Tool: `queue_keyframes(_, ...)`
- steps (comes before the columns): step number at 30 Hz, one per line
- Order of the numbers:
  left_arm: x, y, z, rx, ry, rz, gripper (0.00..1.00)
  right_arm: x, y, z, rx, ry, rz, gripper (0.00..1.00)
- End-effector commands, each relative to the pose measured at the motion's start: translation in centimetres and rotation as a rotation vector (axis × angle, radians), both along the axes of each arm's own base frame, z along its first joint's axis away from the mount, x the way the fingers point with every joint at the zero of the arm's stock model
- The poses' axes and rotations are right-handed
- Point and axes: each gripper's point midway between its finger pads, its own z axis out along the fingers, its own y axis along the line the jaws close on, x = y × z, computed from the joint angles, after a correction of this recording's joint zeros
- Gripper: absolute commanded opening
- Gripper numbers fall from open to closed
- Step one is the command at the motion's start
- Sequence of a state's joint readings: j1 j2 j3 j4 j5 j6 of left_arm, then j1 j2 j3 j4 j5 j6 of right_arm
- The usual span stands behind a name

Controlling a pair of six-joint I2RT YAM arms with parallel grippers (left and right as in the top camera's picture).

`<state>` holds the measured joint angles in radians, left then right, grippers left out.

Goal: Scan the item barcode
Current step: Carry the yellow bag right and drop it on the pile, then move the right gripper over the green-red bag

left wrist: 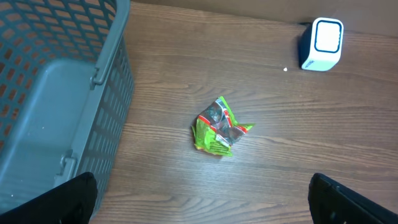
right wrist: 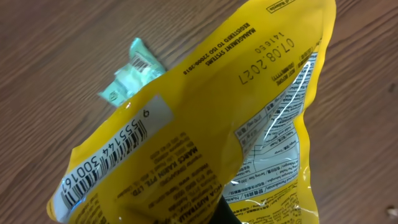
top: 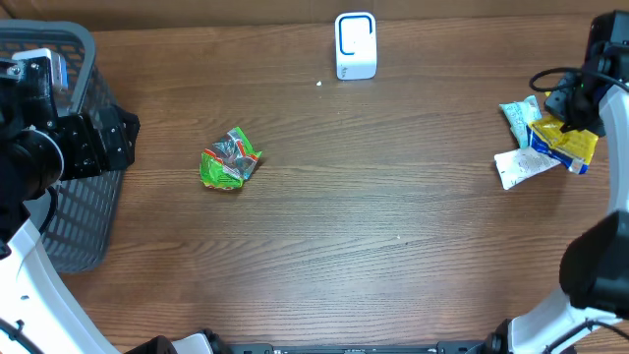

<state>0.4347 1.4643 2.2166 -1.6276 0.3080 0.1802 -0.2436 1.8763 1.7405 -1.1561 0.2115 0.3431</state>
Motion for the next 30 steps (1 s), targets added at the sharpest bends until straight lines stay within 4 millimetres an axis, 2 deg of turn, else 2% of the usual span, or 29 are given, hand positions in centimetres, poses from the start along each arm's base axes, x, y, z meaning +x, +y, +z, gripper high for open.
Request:
queue_keyframes(1,0.1,0.0,0.0,-0.001,-0.002,-0.011,1.00,0.7,-0.5,-1.8,0.016,-0.001,-0.024,0.04)
queue_keyframes(6,0.1,0.0,0.0,-0.001,-0.002,-0.011,1.00,1.7,-1.0,-4.4,0.023,0.024,-0.029,0.05)
queue_keyframes(7,0.1,0.0,0.0,-0.001,-0.002,-0.011,1.00,1.7,-1.0,-4.9,0.025,0.034,-0.030,0.08)
queue_keyframes(8,0.1,0.0,0.0,-0.001,-0.002,-0.011,1.00,1.6,-1.1,-5.2,0.027,0.042,-0.031,0.14)
queue_keyframes(9,0.1,0.0,0.0,-0.001,-0.003,-0.011,1.00,1.6,-1.1,-5.6,0.030,0.053,-0.033,0.29)
queue_keyframes(10,0.1,0.0,0.0,-0.001,-0.002,-0.011,1.00,1.6,-1.2,-5.8,0.031,0.056,-0.034,0.34)
queue_keyframes(11,0.1,0.0,0.0,-0.001,-0.002,-0.011,1.00,1.6,-1.2,-5.8,0.031,0.057,-0.034,0.45)
queue_keyframes(13,0.1,0.0,0.0,-0.001,-0.002,-0.011,1.00,1.8,-1.3,-5.8,0.029,0.048,-0.034,0.77)
queue_keyframes(14,0.1,0.0,0.0,-0.001,-0.002,-0.011,1.00,2.0,-1.3,-5.6,0.027,0.040,-0.033,0.82)
queue_keyframes(15,0.1,0.0,0.0,-0.001,-0.002,-0.011,1.00,2.1,-1.3,-5.4,0.026,0.032,-0.034,0.93)
queue_keyframes(17,0.1,0.0,0.0,-0.001,-0.002,-0.011,1.00,2.7,-1.1,-4.3,0.039,0.010,-0.026,0.99)
queue_keyframes(19,0.1,0.0,0.0,-0.001,-0.002,-0.011,1.00,3.6,-0.5,-2.5,0.069,-0.025,0.021,1.00)
queue_keyframes(22,0.1,0.0,0.0,-0.001,-0.002,-0.011,1.00,5.1,1.6,1.0,0.146,-0.098,0.133,1.00)
queue_keyframes(24,0.1,0.0,0.0,-0.001,-0.002,-0.011,1.00,5.9,3.6,3.8,0.228,-0.162,0.194,1.00)
queue_keyframes(26,0.1,0.0,0.0,-0.001,-0.002,-0.011,1.00,6.5,7.0,6.5,0.372,-0.231,0.277,1.00)
queue_keyframes(27,0.1,0.0,0.0,-0.001,-0.002,-0.011,1.00,6.7,10.6,8.7,0.498,-0.295,0.438,1.00)
queue_keyframes(28,0.1,0.0,0.0,-0.001,-0.002,-0.011,1.00,6.7,12.9,9.9,0.571,-0.336,0.552,1.00)
queue_keyframes(30,0.1,0.0,0.0,-0.001,-0.002,-0.011,1.00,6.4,16.4,11.1,0.673,-0.375,0.672,1.00)
